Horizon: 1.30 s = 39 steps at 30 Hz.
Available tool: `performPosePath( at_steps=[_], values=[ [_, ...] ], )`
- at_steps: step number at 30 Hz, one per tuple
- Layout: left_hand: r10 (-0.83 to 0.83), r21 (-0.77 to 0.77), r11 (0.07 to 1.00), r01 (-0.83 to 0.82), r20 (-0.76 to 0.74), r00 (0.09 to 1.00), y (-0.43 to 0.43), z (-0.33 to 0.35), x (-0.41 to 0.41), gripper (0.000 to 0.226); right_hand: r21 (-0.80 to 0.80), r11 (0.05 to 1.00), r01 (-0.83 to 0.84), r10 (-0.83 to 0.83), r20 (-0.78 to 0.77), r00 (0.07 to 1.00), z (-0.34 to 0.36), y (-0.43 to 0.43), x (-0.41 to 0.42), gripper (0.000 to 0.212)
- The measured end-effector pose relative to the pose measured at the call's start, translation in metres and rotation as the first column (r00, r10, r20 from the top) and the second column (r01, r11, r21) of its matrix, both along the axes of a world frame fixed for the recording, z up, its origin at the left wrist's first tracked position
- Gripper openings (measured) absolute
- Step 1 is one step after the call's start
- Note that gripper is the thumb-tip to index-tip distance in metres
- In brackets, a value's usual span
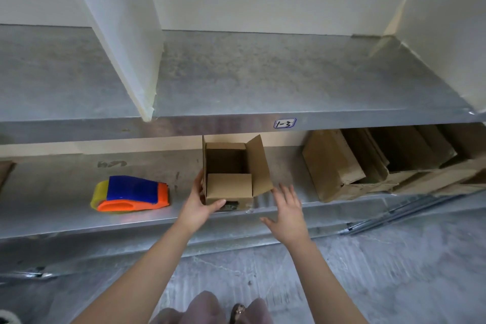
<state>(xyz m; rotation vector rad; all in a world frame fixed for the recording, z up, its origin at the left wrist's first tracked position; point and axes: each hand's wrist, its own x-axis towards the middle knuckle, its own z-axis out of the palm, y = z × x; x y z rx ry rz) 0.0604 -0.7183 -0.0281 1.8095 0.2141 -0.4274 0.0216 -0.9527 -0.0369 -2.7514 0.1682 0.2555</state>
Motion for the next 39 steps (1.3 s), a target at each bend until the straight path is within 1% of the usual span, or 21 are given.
performPosePath(
  at_steps=[3, 5, 8, 9, 10, 12, 13, 14, 17, 20, 22, 26, 29, 32, 34, 37, 39],
  values=[
    [0.025, -0.042, 0.999, -0.026, -0.023, 0.999, -0.005, -0.003, -0.004, 0.099, 0.013, 0.999, 0.030, -0.031, 0.032, 0.999, 0.005, -0.004, -0.006, 0.086],
    [0.036, -0.103, 0.994, -0.041, -0.049, 0.998, -0.009, 0.000, -0.010, 0.100, -0.001, 0.999, 0.042, -0.041, 0.063, 0.997, 0.011, -0.007, -0.011, 0.088],
    [0.014, -0.141, 0.990, -0.025, -0.084, 0.996, -0.018, 0.002, -0.015, 0.115, -0.064, 0.995, 0.077, -0.069, 0.124, 0.990, 0.024, -0.018, -0.019, 0.089],
    [-0.003, -0.138, 0.990, -0.009, -0.089, 0.996, -0.022, 0.004, -0.016, 0.116, -0.082, 0.993, 0.083, -0.071, 0.149, 0.986, 0.028, -0.023, -0.021, 0.088],
    [-0.021, -0.149, 0.989, 0.009, -0.083, 0.996, -0.028, 0.008, -0.017, 0.109, -0.100, 0.991, 0.084, -0.066, 0.165, 0.984, 0.033, -0.029, -0.023, 0.086],
    [-0.061, -0.205, 0.977, 0.055, -0.023, 0.998, -0.043, 0.014, -0.018, 0.086, -0.133, 0.989, 0.070, -0.048, 0.164, 0.985, 0.038, -0.039, -0.025, 0.080],
    [-0.086, -0.225, 0.970, 0.086, 0.012, 0.996, -0.051, 0.018, -0.019, 0.080, -0.130, 0.989, 0.064, -0.044, 0.152, 0.987, 0.040, -0.043, -0.026, 0.079],
    [-0.105, -0.232, 0.967, 0.109, 0.031, 0.994, -0.061, 0.021, -0.020, 0.078, -0.100, 0.993, 0.064, -0.050, 0.141, 0.989, 0.042, -0.047, -0.027, 0.078],
    [-0.119, -0.241, 0.963, 0.123, 0.031, 0.992, -0.085, 0.027, -0.023, 0.080, 0.072, 0.996, 0.062, -0.071, 0.138, 0.988, 0.045, -0.057, -0.029, 0.081],
    [-0.123, -0.265, 0.955, 0.133, 0.051, 0.991, -0.108, 0.030, -0.027, 0.082, 0.234, 0.972, 0.024, -0.078, 0.224, 0.971, 0.050, -0.071, -0.032, 0.084],
    [-0.094, -0.274, 0.955, 0.114, 0.086, 0.992, -0.123, 0.032, -0.029, 0.082, 0.314, 0.949, 0.035, -0.118, 0.249, 0.961, 0.054, -0.086, -0.031, 0.084],
    [-0.056, -0.274, 0.957, 0.094, 0.143, 0.988, -0.158, 0.033, -0.032, 0.083, 0.477, 0.875, 0.078, -0.169, 0.151, 0.974, 0.055, -0.115, -0.026, 0.084],
    [-0.060, -0.250, 0.963, 0.101, 0.166, 0.984, -0.179, 0.031, -0.031, 0.085, 0.533, 0.841, 0.096, -0.185, 0.116, 0.976, 0.050, -0.132, -0.024, 0.087],
    [-0.038, -0.238, 0.968, 0.074, 0.155, 0.987, -0.191, 0.027, -0.027, 0.086, 0.578, 0.809, 0.105, -0.189, 0.087, 0.978, 0.048, -0.141, -0.024, 0.085],
    [-0.032, -0.217, 0.974, 0.063, 0.142, 0.989, -0.192, 0.022, -0.023, 0.086, 0.606, 0.785, 0.126, -0.187, 0.039, 0.982, 0.043, -0.141, -0.023, 0.085],
    [-0.098, -0.107, 0.988, 0.109, 0.100, 0.990, -0.186, 0.012, -0.020, 0.090, 0.591, 0.783, 0.193, -0.189, -0.069, 0.980, 0.029, -0.137, -0.021, 0.088],
    [-0.169, -0.070, 0.982, 0.174, 0.070, 0.983, -0.181, 0.008, -0.018, 0.097, 0.571, 0.786, 0.237, -0.230, -0.087, 0.969, 0.022, -0.134, -0.017, 0.085]
  ],
)
